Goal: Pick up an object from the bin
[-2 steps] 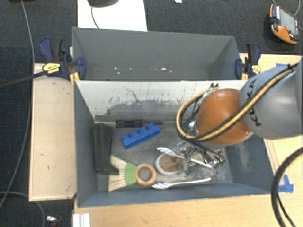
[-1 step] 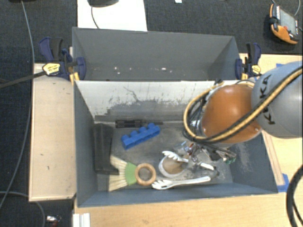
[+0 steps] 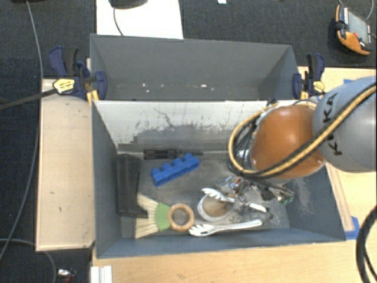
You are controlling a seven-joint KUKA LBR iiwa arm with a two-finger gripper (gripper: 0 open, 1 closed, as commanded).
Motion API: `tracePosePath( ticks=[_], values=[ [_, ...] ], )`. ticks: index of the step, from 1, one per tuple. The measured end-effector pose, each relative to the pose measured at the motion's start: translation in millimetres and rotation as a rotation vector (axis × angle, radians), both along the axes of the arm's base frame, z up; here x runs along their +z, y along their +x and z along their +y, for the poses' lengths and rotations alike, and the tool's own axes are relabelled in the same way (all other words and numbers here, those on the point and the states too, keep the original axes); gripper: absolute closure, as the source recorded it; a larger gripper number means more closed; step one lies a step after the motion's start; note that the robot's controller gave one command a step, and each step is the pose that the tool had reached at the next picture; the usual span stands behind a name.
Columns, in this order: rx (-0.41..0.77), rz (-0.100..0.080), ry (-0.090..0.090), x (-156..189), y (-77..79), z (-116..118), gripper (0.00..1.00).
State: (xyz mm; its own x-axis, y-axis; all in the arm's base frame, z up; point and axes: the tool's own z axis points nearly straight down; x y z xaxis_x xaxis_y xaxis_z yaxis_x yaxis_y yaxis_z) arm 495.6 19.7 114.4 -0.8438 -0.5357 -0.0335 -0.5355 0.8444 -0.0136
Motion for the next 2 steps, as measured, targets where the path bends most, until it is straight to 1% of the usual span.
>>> tracePosePath(
  ticks=[1,2],
  values=[
    [0.173,-0.002,-0.005,65.6,6.2,-0.5,1.0],
    [0.173,-0.002,-0.005,65.6,6.2,-0.5,1.0]
  ],
)
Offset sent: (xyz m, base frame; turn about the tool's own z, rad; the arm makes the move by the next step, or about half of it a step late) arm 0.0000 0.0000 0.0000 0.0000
